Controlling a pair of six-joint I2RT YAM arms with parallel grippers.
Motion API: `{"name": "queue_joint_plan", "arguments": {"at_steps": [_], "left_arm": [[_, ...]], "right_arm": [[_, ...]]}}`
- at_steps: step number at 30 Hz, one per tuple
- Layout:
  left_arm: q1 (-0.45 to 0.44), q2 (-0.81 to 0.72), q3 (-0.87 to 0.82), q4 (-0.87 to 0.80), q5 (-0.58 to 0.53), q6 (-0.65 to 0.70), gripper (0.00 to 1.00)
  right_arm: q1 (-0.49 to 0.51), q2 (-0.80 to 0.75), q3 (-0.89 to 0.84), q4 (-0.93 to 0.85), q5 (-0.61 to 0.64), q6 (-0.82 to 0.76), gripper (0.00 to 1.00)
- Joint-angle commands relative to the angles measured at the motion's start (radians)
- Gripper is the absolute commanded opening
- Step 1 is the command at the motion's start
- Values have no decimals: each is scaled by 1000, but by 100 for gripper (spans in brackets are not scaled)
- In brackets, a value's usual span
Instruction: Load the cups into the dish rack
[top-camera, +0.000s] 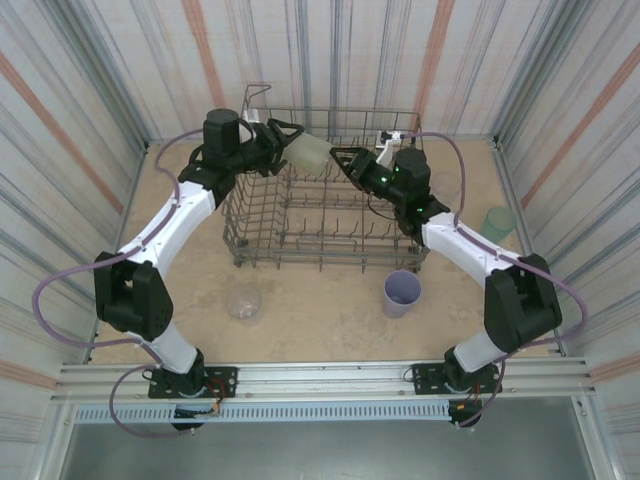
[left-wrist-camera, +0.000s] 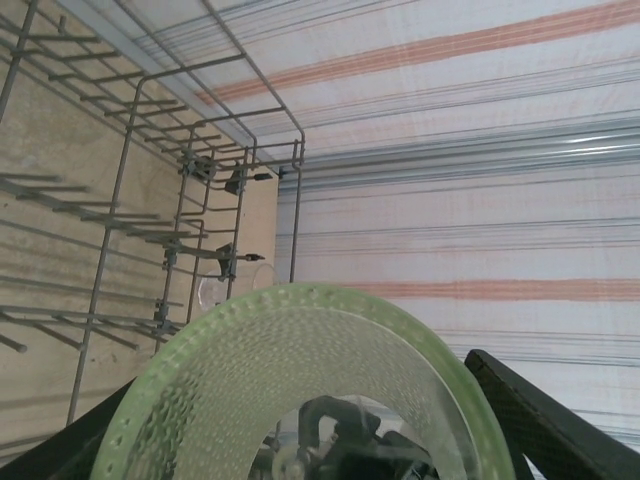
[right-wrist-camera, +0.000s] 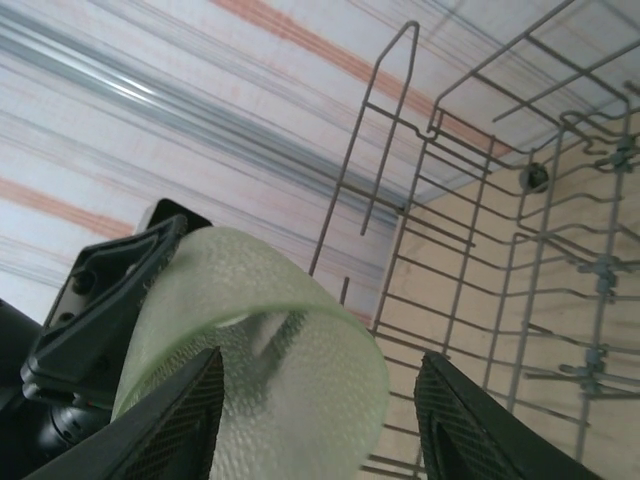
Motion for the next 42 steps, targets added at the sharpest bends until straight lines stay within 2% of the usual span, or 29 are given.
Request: {"name": "queue_joint_plan", "arguments": {"at_steps": [1,3,12,13,16,20,34,42], "left_arm": [[-1,-24,66,-48,-30,85,24],[-2,-14,82,-69,-43,110,24],[-3,68,221,-198,-92,253,23],[-4,78,238,-214,-99,270,23],[-9,107,282,-255,-125,324,23],[-17,143,325,-291,-168,401,21],[-69,296,535,-458,-382,727,22],[-105,383,586,-478,-462,831,21]], "right_arm": [[-18,-104,-39,-150,24,-85,56],[-22,-158,-57,-215,39,-118,61],[-23,-380,-88,-521,100,-258,68],[-22,-399,-89,-552,104,-267,73],[-22,-447,-99,-619,115,-283,80],[-24,-508,-134,-646,128,-280,98],[-33,-752,-256,-749,200,-265,99],[-51,-810,-260,-799,211,-283,99]]}}
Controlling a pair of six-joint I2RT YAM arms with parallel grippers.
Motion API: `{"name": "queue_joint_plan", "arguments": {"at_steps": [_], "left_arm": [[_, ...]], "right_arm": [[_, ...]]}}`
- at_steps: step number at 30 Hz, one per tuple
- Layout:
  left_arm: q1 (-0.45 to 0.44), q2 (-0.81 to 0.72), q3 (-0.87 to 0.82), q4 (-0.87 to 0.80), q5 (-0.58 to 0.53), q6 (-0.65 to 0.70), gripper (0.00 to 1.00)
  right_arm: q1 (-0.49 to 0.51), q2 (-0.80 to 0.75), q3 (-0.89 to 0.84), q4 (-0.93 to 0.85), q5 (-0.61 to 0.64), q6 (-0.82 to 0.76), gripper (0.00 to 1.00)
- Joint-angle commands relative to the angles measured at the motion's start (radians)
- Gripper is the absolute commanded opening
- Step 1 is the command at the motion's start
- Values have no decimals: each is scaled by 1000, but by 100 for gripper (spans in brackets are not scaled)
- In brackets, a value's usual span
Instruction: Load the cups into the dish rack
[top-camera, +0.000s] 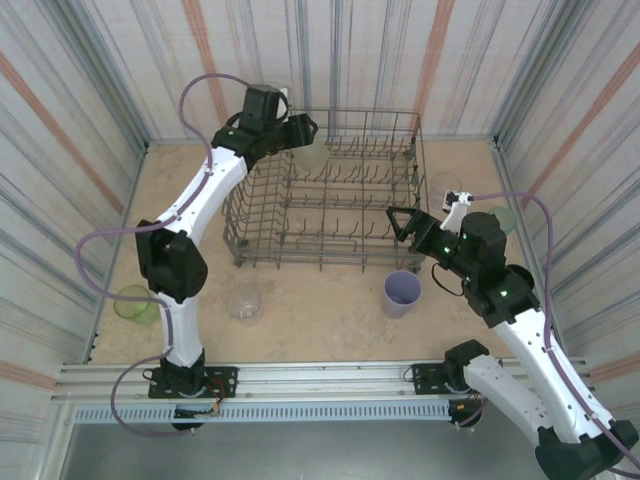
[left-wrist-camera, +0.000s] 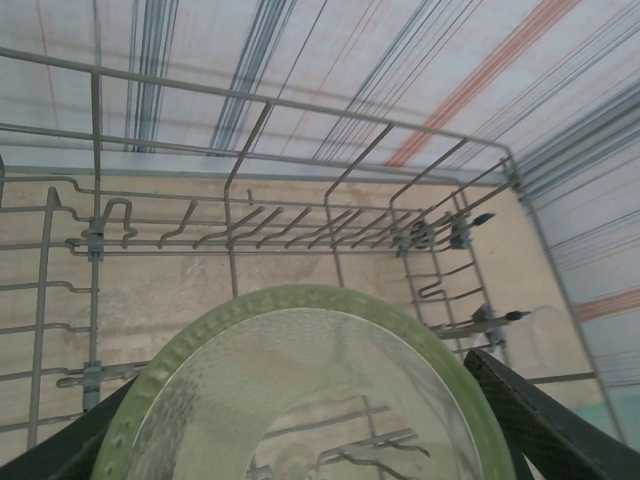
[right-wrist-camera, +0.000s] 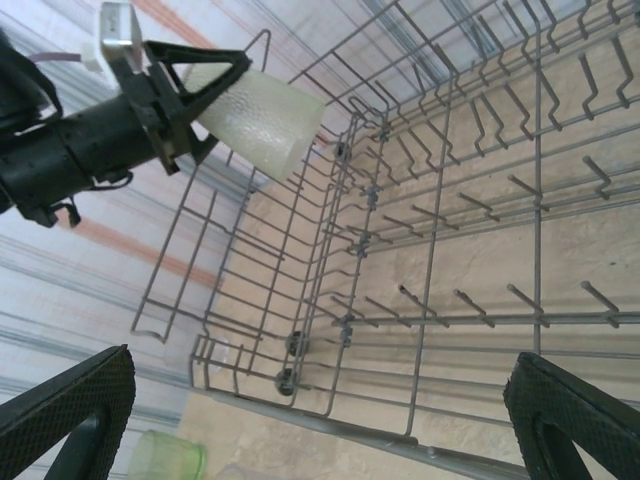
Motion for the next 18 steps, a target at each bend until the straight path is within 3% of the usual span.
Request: {"name": "queue_joint_plan", "arguments": {"at_steps": [1,18], "left_arm": [[-12,40,53,-24,-60,96,21],[-50,152,78,25,-179,214,18]], "right_arm": [[-8,-11,-4,-31,5,-26,99],[5,-11,8,-39,-21,-97,99]]}}
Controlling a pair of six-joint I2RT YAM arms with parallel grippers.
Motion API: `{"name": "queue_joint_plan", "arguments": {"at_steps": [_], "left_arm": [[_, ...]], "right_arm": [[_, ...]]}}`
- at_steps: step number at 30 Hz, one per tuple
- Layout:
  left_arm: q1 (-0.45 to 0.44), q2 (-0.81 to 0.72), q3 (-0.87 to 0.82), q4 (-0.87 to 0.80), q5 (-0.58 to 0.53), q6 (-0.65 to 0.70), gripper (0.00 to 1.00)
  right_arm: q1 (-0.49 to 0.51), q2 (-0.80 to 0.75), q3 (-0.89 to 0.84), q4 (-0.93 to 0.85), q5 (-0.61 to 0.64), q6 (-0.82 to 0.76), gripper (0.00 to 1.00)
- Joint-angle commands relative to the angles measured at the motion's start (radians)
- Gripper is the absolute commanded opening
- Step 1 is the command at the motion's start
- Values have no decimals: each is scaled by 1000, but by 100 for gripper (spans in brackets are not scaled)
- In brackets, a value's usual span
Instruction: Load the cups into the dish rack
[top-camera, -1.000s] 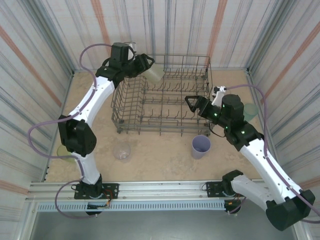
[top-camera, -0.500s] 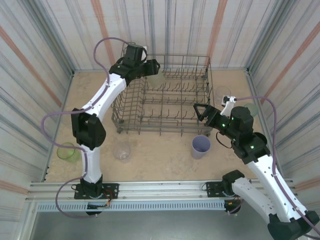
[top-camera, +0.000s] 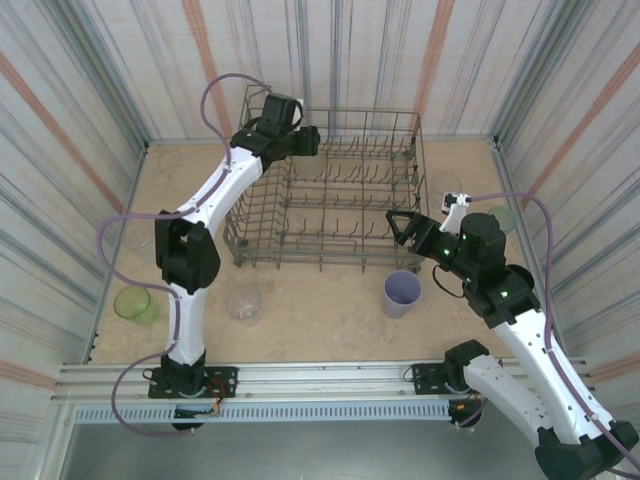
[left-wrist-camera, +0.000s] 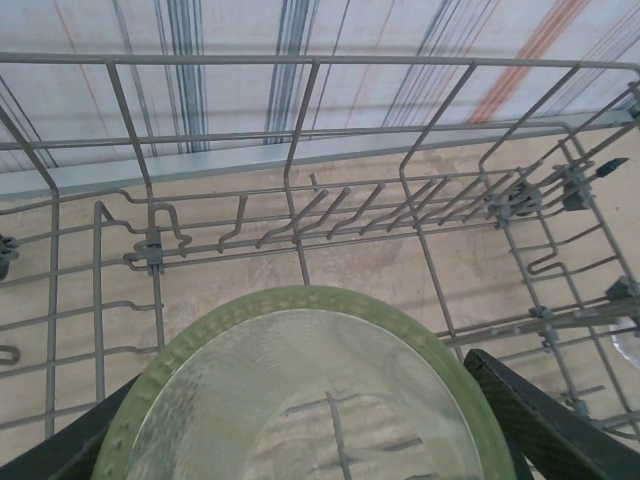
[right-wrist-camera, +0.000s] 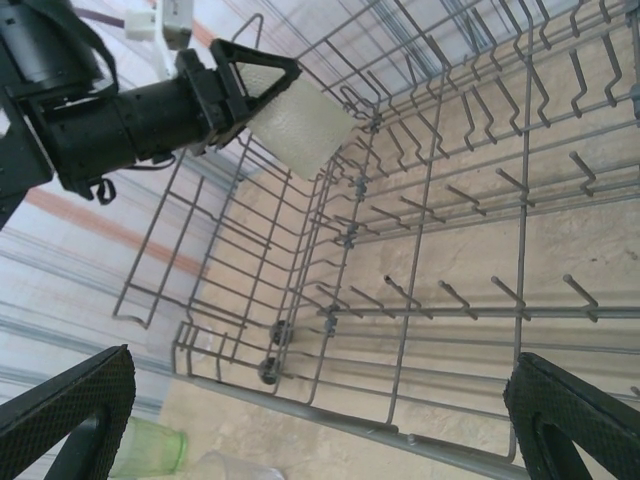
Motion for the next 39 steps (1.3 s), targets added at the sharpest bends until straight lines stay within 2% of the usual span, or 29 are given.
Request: {"name": "queue_joint_plan", "arguments": {"at_steps": [1,9,24,33,39], "left_arm": [[-25,39,23,42,-55,46,17],[-50,75,28,94,-126,105,11],[-63,123,31,154,-221,161,10],[-63,41,16,143,-271,156,9],[-62,37,24,136,-278,174,10]], "right_arm": [[11,-9,9,-13,-9,-47,99],[25,-4,12,-19,22,-65,99],[60,-36,-7,-33,89,-60,99],[60,-1,44,-63,105,-99,99],[60,15,22,-37,100,-93,99]]}}
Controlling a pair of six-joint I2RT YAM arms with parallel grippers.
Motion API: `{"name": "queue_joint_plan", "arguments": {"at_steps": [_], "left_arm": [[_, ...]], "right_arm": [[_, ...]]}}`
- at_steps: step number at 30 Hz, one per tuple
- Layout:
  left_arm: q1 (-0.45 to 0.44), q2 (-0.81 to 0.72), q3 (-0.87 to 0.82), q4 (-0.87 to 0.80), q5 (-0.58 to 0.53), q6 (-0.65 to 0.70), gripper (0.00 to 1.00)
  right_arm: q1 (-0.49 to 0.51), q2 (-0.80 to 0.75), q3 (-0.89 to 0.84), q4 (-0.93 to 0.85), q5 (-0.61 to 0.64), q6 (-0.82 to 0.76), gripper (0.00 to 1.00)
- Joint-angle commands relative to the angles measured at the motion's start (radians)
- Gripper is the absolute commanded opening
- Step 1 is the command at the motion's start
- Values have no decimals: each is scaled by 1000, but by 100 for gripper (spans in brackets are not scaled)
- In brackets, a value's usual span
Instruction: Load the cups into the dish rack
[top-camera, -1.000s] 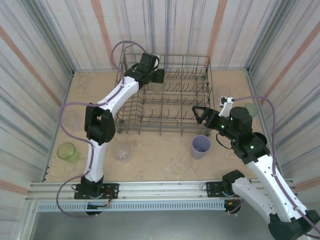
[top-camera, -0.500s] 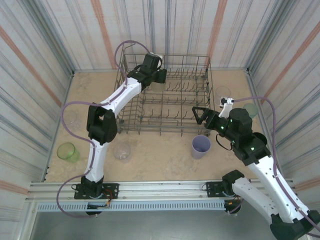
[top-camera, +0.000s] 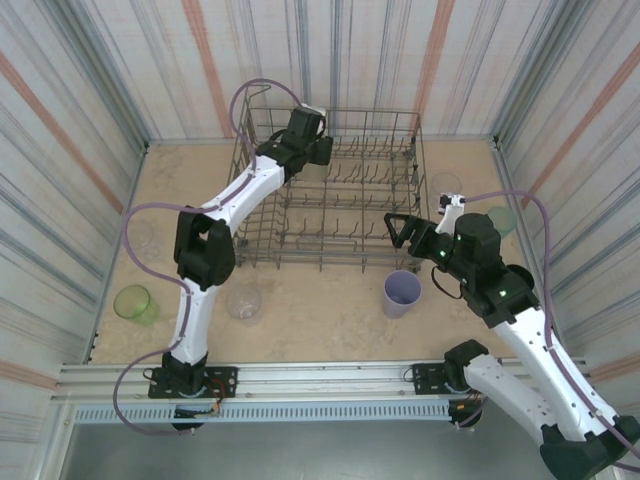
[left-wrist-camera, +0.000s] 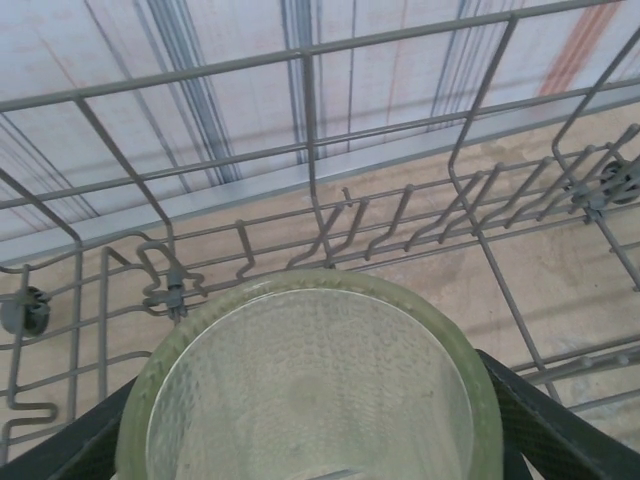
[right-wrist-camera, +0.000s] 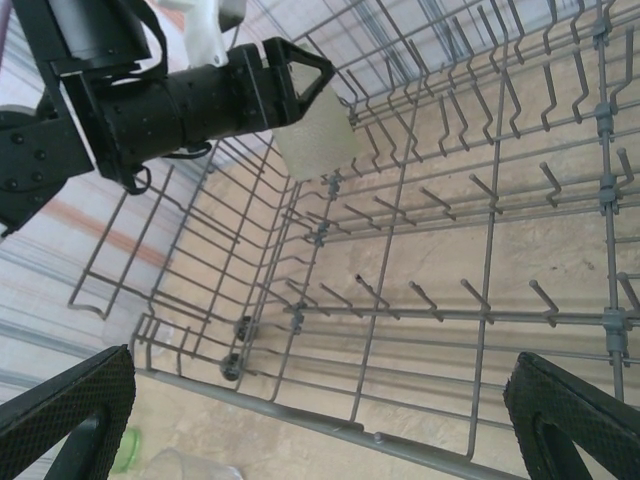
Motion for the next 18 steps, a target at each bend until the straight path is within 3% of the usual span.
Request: {"name": "queue_joint_plan", "arguments": {"at_steps": [1,18], "left_arm": [[11,-56,26,14,-51,31,10],[13,-92,50,56,-20,-16,12]], "right_arm": [[8,2,8,-1,15,-28,99],[-18,50,17,27,-7,-54,99]]}}
